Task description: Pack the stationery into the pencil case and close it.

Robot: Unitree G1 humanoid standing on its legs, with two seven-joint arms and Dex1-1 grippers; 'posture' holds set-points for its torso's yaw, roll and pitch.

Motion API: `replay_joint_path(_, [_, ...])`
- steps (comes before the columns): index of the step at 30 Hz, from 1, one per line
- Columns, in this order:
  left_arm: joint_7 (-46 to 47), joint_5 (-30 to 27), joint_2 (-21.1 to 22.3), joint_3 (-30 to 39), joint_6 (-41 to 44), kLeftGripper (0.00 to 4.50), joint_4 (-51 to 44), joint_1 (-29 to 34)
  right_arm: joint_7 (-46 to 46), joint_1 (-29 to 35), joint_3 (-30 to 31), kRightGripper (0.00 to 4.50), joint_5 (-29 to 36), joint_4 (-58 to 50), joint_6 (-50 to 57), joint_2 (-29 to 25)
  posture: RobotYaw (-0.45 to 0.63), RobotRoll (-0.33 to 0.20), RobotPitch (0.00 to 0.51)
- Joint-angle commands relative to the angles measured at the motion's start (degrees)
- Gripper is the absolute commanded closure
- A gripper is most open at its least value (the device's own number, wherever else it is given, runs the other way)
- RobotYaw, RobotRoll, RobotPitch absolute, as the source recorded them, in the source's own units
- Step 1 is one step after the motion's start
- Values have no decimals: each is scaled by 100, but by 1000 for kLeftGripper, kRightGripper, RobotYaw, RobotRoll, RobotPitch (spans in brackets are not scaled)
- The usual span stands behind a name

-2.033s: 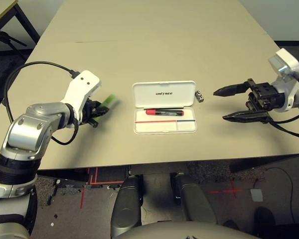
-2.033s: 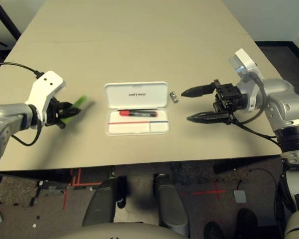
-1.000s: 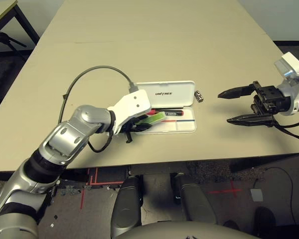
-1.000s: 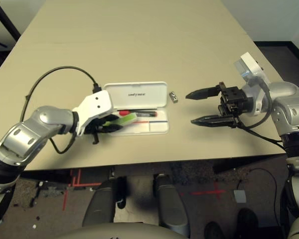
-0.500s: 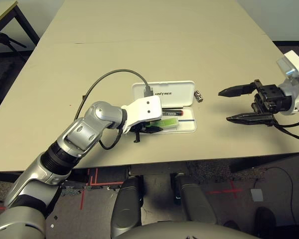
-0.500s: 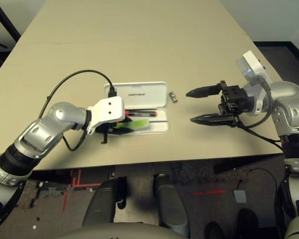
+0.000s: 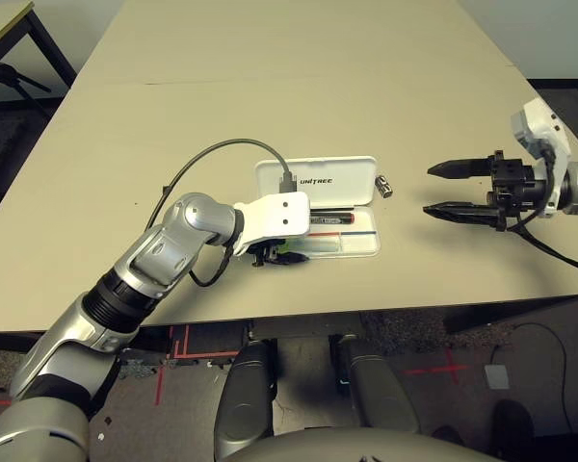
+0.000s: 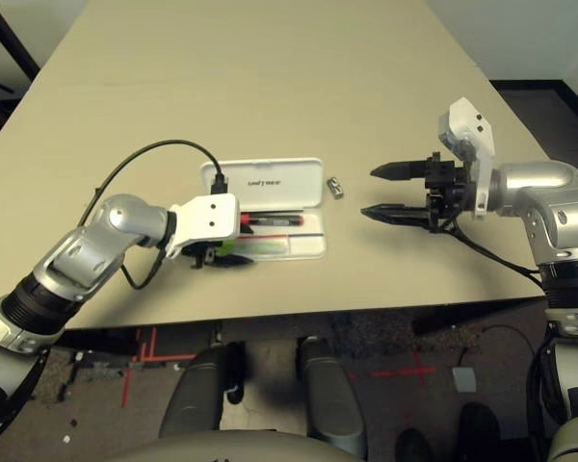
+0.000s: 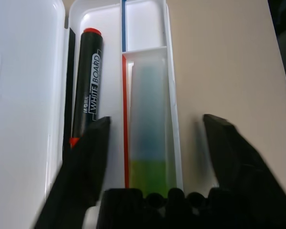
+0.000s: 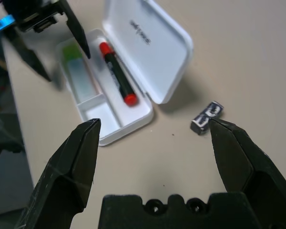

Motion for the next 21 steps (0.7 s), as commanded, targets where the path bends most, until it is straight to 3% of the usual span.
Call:
replay_joint_path(1, [-129, 53, 74, 78, -76, 22, -25, 40, -656, -221, 22, 0, -320, -93, 463, 107, -62, 0, 174])
replay_joint_path(11, [-393, -265, 400, 708, 37, 22, -222, 79, -2280, -814, 405, 0, -1023, 9, 1989, 912, -42, 0, 178])
replay_joint_path(21, [-489, -653, 641, 1167, 387, 22, -543, 193, -2878, -1157, 697, 0, -1571, 596, 2181, 1573, 26, 0, 175])
